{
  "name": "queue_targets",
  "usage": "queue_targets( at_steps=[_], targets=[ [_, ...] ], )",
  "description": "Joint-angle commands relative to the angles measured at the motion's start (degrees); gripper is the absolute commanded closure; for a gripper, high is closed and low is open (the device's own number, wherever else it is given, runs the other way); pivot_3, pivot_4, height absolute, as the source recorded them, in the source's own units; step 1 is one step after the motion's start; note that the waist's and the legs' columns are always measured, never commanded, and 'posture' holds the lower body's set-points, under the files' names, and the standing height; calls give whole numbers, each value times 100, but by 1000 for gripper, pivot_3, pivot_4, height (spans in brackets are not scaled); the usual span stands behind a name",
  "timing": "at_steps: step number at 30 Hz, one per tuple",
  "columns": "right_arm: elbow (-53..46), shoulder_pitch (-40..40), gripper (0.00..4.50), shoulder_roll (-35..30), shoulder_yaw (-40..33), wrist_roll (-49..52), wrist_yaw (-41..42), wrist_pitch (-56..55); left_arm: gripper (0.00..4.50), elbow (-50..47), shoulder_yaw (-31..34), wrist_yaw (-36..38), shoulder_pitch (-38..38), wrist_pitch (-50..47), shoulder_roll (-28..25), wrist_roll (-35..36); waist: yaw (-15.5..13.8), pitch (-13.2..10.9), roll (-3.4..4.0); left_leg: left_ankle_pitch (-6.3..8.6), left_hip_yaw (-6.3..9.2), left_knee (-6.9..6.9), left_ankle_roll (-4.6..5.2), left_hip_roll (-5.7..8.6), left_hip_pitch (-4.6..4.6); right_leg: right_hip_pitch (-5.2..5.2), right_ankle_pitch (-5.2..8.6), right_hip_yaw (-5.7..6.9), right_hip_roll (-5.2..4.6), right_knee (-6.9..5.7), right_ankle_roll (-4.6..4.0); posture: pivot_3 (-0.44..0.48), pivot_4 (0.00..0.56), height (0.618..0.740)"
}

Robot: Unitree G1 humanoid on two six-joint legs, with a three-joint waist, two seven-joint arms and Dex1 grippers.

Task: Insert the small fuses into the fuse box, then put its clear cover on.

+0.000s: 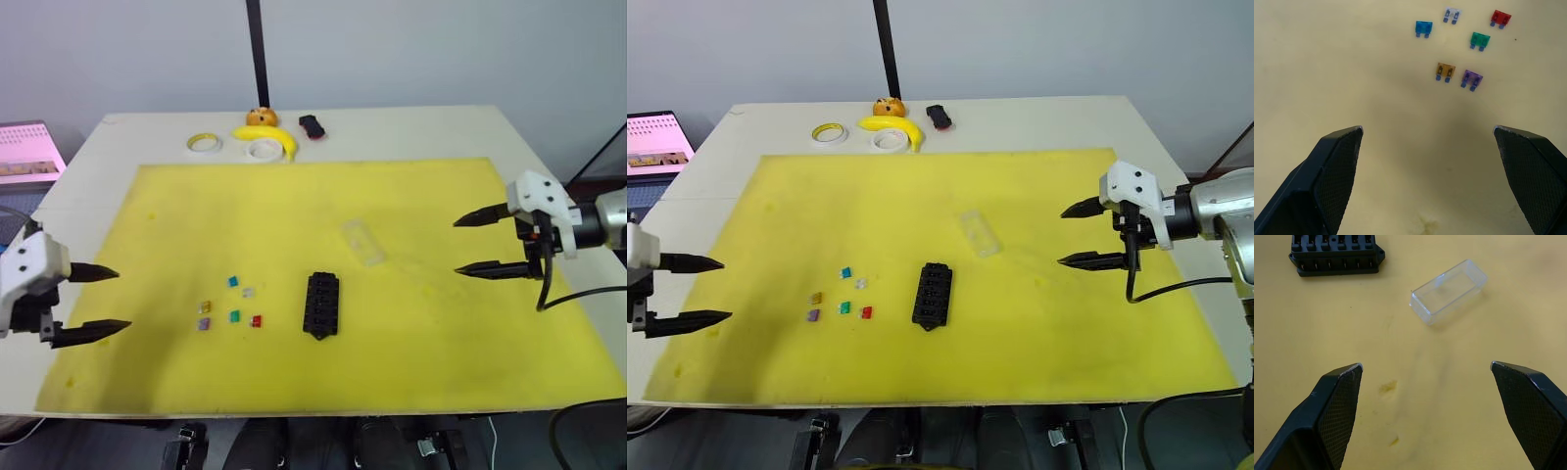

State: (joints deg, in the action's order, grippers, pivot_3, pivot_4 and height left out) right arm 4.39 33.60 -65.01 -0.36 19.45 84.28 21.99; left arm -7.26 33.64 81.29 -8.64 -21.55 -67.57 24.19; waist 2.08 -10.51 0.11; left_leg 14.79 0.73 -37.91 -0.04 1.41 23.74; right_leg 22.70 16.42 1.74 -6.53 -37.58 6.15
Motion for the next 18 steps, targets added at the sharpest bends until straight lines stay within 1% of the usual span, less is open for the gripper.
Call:
queue_targets(
  at_steps=[1, 3, 6, 18],
  targets=[
    [-176, 61, 36, -93, -176, 37, -3, -45, 0, -17, 110, 99, -37, 116, -96, -37, 0, 0, 0, 0, 0, 1, 0, 0, 0, 1, 0, -1, 0, 0, 0, 0, 150, 740],
    [-187, 67, 36, -82, -166, 27, -22, -36, 0, 55, 62, 29, -59, 239, -76, -172, 0, 0, 0, 0, -1, 2, -1, 0, 0, 2, 0, -2, -1, 0, -1, 0, 150, 740],
    [-235, 99, 36, -63, -166, 68, -38, 51, 0, -3, 59, -18, 6, 26, -77, -66, -2, 0, 0, 0, -2, 3, -1, 0, 1, 4, 6, -3, -3, 1, -13, 0, 150, 740],
    [-303, 84, 36, -11, -148, 71, -100, 93, 0, -113, 6, -114, 12, -12, -54, -84, 0, 0, 0, 1, -4, 5, -1, 0, 1, 6, 8, -4, -8, 2, -17, 0, 150, 740]
  ],
)
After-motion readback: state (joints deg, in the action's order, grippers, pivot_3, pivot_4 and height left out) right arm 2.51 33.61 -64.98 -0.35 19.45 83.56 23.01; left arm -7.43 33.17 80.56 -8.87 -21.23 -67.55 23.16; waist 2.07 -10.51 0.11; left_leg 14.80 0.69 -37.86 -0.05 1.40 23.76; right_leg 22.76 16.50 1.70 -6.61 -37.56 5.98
